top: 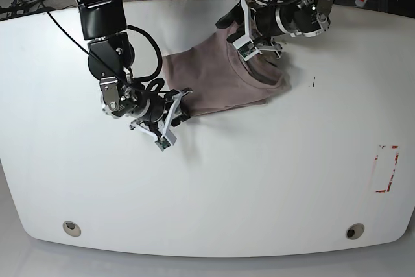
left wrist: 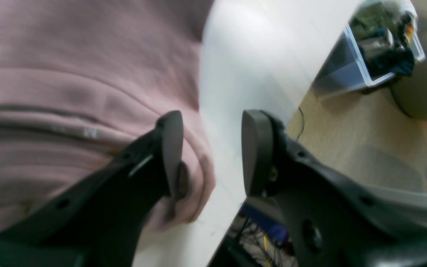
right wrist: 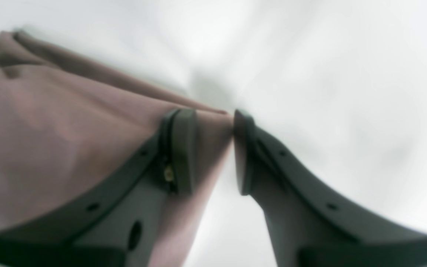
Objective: Fold the T-shirt properly
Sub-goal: 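Grasp the folded shirt edges with both grippers, then drag the folded shirt with the left gripper away from the right gripper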
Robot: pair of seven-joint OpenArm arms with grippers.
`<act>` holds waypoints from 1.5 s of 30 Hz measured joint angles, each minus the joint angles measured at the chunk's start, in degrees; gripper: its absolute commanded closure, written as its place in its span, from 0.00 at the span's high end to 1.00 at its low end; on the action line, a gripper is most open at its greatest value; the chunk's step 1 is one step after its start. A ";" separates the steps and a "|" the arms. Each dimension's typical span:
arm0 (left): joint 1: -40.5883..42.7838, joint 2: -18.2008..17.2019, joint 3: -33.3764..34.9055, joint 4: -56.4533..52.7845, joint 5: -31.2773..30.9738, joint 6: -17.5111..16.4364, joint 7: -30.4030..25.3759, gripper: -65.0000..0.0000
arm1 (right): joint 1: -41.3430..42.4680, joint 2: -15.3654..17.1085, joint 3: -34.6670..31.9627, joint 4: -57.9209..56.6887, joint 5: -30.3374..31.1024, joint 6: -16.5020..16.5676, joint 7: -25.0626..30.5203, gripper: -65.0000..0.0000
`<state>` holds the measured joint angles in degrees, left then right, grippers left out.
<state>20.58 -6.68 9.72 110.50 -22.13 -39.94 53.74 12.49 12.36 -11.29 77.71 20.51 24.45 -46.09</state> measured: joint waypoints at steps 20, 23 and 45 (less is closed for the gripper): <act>-19.06 -7.67 -0.24 -18.64 9.18 -0.46 -2.91 0.36 | -6.67 4.76 0.39 3.93 -4.07 7.76 3.39 0.22; -21.81 -8.98 -0.20 -20.72 9.29 -0.46 -2.60 0.36 | -8.52 4.94 0.42 6.05 -4.11 7.63 3.04 0.22; -25.07 -20.70 -7.65 -5.27 10.82 -0.15 -0.68 0.36 | -17.38 -0.52 -4.57 21.00 -5.51 7.13 -4.52 0.22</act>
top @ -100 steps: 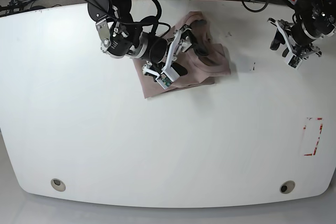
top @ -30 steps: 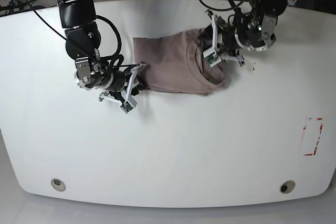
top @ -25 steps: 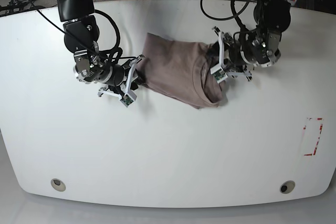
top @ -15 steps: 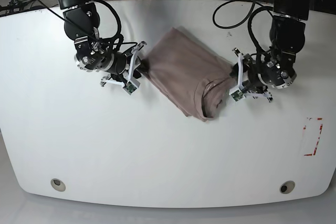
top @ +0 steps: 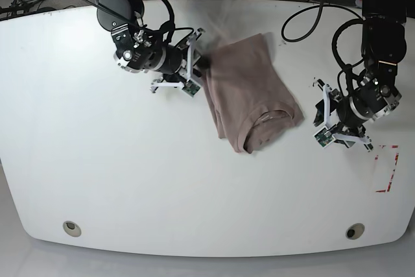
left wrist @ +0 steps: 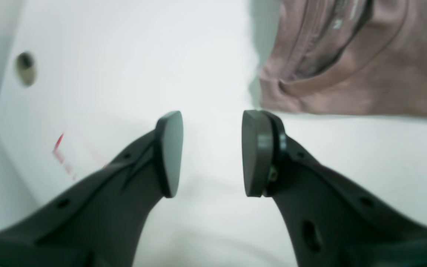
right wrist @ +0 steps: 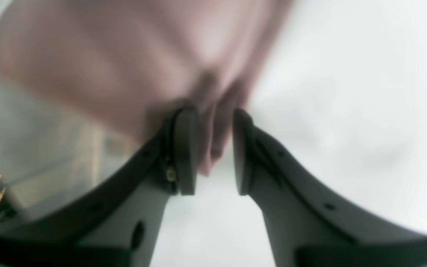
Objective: Fold the T-shirt properly
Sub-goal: 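Drag the folded shirt with the left gripper away from the right gripper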
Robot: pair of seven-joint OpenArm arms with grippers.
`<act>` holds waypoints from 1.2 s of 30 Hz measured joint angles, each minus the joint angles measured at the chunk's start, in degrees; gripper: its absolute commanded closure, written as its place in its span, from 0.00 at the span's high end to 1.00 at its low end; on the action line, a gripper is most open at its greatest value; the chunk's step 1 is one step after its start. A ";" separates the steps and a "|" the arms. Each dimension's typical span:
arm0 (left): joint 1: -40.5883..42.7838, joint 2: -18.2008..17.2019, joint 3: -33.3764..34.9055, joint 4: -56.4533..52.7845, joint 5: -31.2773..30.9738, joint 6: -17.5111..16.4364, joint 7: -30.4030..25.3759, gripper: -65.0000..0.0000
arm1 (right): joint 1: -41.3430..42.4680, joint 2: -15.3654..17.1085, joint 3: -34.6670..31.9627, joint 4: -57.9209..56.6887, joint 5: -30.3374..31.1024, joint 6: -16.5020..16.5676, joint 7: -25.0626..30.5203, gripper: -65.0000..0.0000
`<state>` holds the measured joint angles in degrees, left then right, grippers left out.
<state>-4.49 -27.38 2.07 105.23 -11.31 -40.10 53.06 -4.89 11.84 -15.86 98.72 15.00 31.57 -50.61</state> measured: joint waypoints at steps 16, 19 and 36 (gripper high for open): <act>5.62 17.29 -8.39 5.03 0.68 -0.02 10.78 0.63 | -0.09 -1.81 -5.53 3.50 0.66 0.26 -0.87 0.22; 5.84 20.81 -8.07 5.03 0.81 0.00 10.88 0.74 | -0.17 -1.77 -1.64 4.11 0.35 0.39 -1.05 0.22; 9.60 28.61 7.23 -3.48 0.57 34.45 -0.50 0.76 | -0.11 0.09 8.85 4.42 0.39 0.61 -1.07 0.22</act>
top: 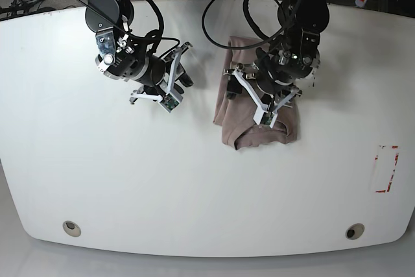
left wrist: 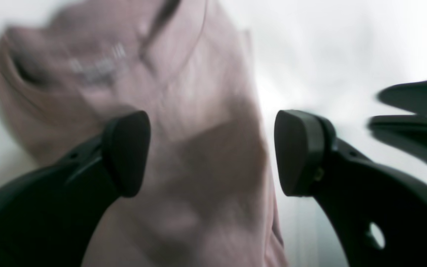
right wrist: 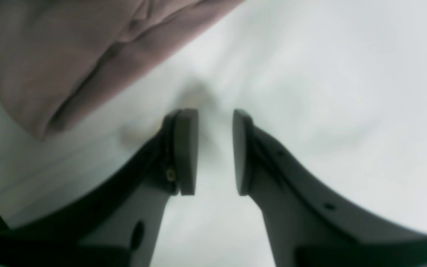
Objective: Fold the T-shirt properly
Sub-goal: 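Drag the folded shirt with the left gripper away from the right gripper, then release the shirt at the table edge and open both grippers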
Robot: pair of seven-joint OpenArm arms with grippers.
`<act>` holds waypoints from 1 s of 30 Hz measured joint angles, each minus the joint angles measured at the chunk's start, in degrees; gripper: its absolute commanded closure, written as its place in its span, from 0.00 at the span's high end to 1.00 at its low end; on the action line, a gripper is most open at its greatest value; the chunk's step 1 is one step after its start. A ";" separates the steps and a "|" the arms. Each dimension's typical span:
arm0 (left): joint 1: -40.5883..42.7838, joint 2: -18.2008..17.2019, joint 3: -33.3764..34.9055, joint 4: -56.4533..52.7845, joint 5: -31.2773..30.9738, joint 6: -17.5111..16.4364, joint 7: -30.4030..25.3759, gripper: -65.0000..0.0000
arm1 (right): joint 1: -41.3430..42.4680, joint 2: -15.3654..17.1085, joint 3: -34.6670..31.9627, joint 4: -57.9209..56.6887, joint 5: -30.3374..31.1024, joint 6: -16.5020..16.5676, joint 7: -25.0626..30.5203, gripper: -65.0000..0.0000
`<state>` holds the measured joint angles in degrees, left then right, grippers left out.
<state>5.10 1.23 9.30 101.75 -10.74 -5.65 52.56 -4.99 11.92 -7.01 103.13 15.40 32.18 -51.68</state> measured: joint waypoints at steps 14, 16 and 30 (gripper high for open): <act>1.07 -5.62 0.68 -13.09 -1.90 3.26 -17.25 0.75 | -0.13 0.00 3.96 0.00 0.02 1.51 0.00 0.22; 1.53 -7.74 -0.85 -12.50 -2.38 2.54 -17.29 0.75 | -0.15 -0.02 3.96 0.00 0.02 2.45 -0.02 0.22; 1.68 -25.94 -21.18 -21.24 -2.78 -15.45 -16.02 0.75 | -0.22 -0.02 3.96 0.00 0.02 2.82 0.00 0.22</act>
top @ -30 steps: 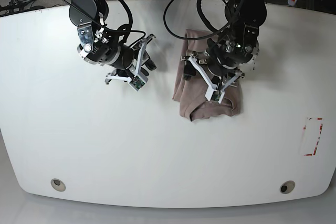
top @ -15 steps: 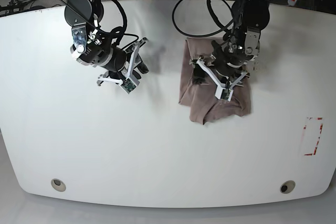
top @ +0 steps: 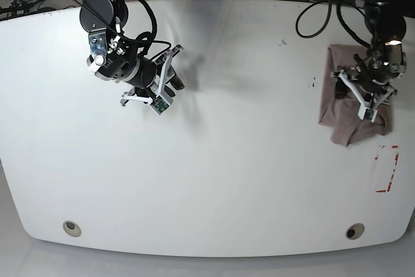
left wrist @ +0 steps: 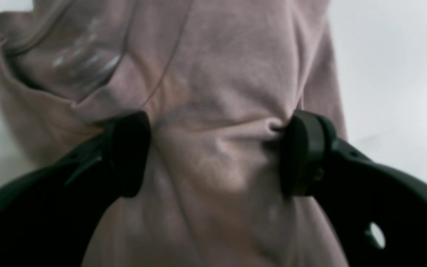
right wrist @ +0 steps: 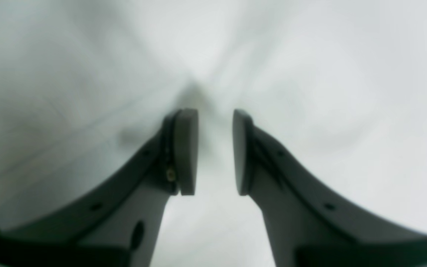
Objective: Fold the T-shirt properly
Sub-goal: 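Release the shirt at the table edge and open both grippers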
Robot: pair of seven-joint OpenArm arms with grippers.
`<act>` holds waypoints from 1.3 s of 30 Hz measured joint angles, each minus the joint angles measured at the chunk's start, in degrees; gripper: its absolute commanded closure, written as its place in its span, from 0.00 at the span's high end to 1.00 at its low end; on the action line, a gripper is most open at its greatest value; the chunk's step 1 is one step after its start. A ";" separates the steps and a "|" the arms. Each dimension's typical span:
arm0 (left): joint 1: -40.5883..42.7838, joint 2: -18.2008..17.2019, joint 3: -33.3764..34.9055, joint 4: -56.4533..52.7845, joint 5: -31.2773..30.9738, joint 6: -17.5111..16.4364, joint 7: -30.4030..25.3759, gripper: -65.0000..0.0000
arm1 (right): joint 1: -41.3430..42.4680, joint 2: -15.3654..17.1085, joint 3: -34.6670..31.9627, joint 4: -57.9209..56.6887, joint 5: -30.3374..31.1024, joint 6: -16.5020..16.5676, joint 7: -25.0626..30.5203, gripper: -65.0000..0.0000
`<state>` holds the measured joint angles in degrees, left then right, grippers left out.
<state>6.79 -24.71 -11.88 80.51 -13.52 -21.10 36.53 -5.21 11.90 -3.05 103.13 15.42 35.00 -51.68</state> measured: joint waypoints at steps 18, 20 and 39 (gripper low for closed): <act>1.16 -16.92 -7.48 -13.25 2.32 -14.84 -6.01 0.75 | -0.22 -0.28 -0.04 1.44 -0.20 -0.02 -0.11 0.22; 1.86 -16.61 -10.29 -10.40 2.32 -16.65 -4.50 0.75 | -0.24 -0.15 -0.04 2.80 -0.09 0.02 0.02 0.22; 3.80 8.85 -7.43 16.90 12.33 -13.33 -4.90 0.67 | -3.45 0.48 7.30 -1.88 -15.39 0.13 25.53 0.22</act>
<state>10.59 -15.86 -19.31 97.41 -1.19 -34.44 31.64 -8.67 12.38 4.25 101.25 0.03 35.14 -26.15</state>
